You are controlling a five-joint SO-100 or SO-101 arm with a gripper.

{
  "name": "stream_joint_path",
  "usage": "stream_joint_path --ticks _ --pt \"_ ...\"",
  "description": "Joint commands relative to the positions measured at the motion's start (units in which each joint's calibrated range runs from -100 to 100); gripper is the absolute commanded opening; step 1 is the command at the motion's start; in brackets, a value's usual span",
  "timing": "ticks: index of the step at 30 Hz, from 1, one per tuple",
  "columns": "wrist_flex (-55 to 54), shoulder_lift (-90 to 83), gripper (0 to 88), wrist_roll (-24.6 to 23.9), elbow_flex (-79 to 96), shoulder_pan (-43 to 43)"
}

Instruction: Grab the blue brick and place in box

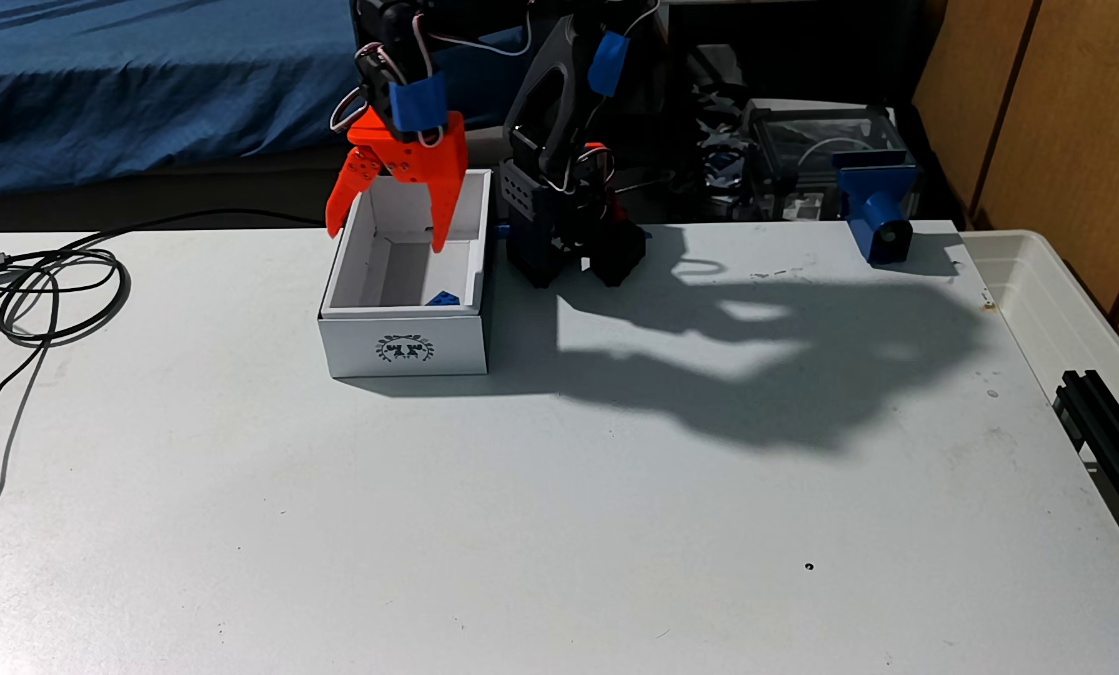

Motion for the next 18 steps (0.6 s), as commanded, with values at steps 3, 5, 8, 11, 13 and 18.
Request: stream_joint_path --ticks 3,5,8,11,13,18 --pt "-0.52 -1.43 28.0 -0.23 -4.69 -5.67" --pt "-0.60 -1.43 22.1 -0.23 -5.67 -6.86" --pt "-0.60 -1.52 16.2 -0.23 -7.26 -8.87" --pt "-0.77 -1.52 13.8 -0.23 -8.95 -13.47" --pt "-3.10 -1.52 13.8 -0.23 -9.13 -17.86" --pt "-12.49 -1.52 14.6 0.35 -8.68 -28.56"
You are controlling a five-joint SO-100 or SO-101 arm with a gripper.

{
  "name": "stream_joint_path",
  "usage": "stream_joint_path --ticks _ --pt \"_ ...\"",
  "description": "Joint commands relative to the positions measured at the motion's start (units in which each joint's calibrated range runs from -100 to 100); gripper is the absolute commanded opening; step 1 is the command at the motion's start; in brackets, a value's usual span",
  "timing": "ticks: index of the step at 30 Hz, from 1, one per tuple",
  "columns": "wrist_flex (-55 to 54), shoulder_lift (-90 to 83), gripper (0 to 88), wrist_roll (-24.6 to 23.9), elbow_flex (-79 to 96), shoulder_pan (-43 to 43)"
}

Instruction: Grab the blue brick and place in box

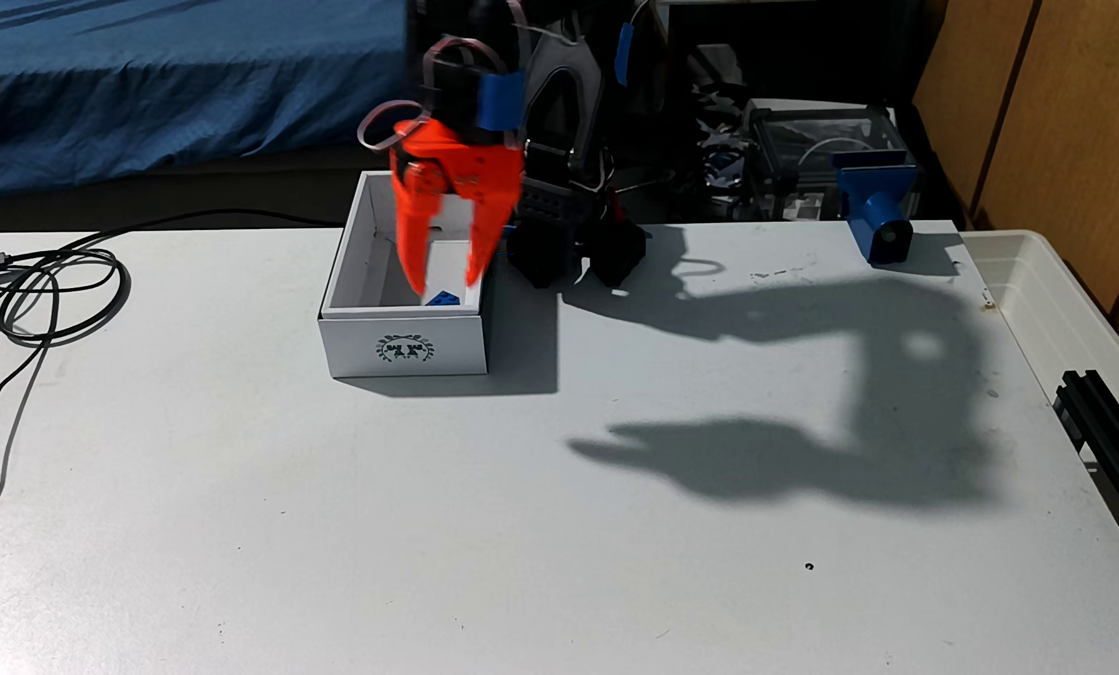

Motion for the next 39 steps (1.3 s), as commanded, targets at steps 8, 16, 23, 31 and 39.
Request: stream_joint_path --ticks 8,16,23,31,39 --pt "-16.05 -1.35 31.0 0.51 -1.89 -15.93" --pt "-18.38 -1.60 38.2 6.40 -0.12 -22.92" --pt "-18.63 -1.60 37.4 14.19 2.19 -27.38" --pt "-18.81 -1.60 37.3 26.92 4.14 -28.34" --pt "-18.63 -1.69 19.8 27.92 5.12 -28.34"
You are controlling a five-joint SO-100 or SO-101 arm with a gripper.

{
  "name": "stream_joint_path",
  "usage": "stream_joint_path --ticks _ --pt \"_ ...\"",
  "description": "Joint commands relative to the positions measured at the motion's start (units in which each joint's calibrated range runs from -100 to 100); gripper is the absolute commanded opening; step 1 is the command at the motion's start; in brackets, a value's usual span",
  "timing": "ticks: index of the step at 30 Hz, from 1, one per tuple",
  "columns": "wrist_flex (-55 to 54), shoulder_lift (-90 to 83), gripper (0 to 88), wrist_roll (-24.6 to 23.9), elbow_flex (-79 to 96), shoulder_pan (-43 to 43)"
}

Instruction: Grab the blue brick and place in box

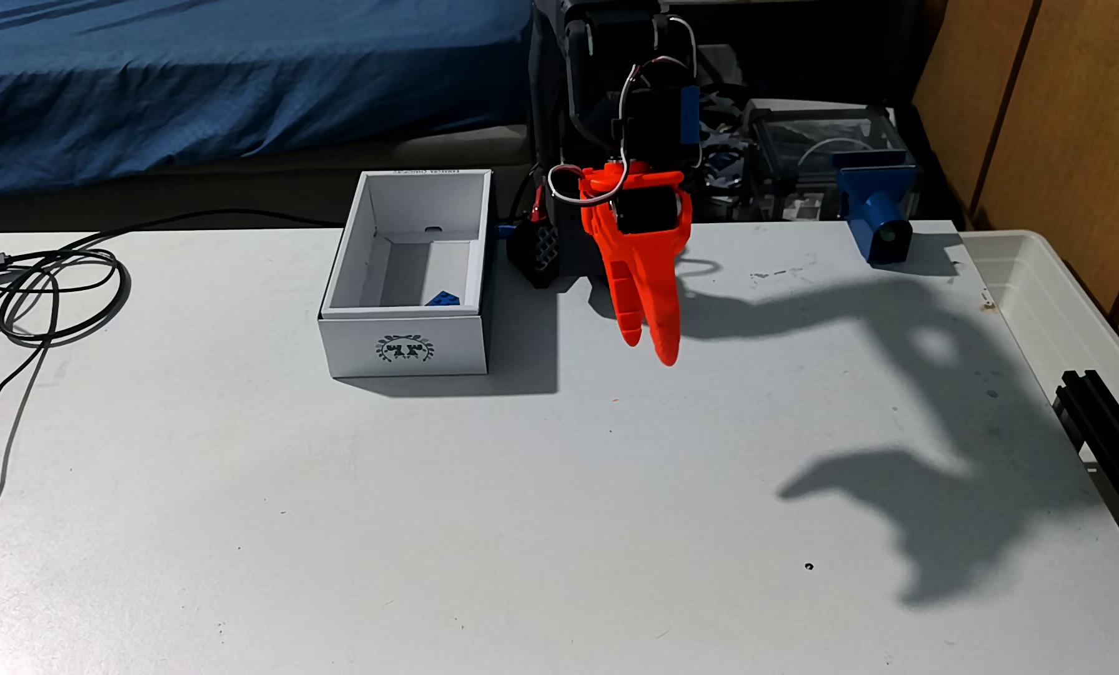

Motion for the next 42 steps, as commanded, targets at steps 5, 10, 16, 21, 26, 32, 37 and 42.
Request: stream_joint_path --ticks 5,10,16,21,26,32,37,42 --pt "-0.80 -6.00 3.1 0.08 0.02 -0.30" --pt "-0.97 -15.90 0.9 -0.13 4.46 -0.45" --pt "-2.01 -29.85 0.8 -0.03 10.93 -2.08" --pt "-10.28 -37.97 0.8 -0.13 21.23 -1.26" --pt "-29.67 -41.77 0.8 -0.24 36.93 0.67" --pt "-45.95 -42.62 0.8 -0.24 47.14 0.74" --pt "-47.68 -46.59 0.8 -0.24 49.09 2.23" --pt "-47.50 -54.12 0.7 -0.18 55.74 2.97"
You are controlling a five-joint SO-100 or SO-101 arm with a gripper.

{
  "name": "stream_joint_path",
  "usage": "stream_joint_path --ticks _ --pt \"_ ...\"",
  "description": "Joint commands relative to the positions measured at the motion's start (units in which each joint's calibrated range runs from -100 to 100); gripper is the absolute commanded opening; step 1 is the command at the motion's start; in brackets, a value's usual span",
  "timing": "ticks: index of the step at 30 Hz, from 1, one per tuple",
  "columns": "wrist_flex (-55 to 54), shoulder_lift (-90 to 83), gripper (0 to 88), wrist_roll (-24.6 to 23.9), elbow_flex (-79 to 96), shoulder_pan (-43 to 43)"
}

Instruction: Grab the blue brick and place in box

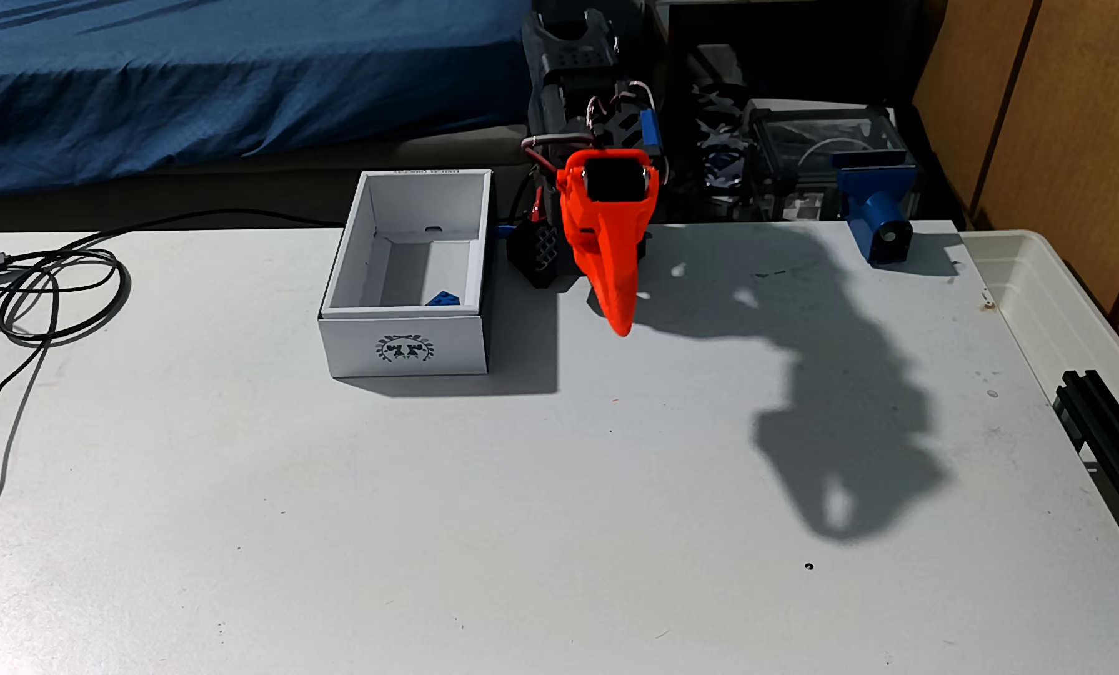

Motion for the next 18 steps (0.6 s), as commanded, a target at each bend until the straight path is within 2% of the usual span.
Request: stream_joint_path --ticks 1,8,18 --pt "-0.78 -5.47 0.7 -0.08 3.34 0.91" --pt "5.34 -13.17 0.7 0.24 7.33 2.24" --pt "29.46 -16.55 0.9 0.39 7.25 2.76"
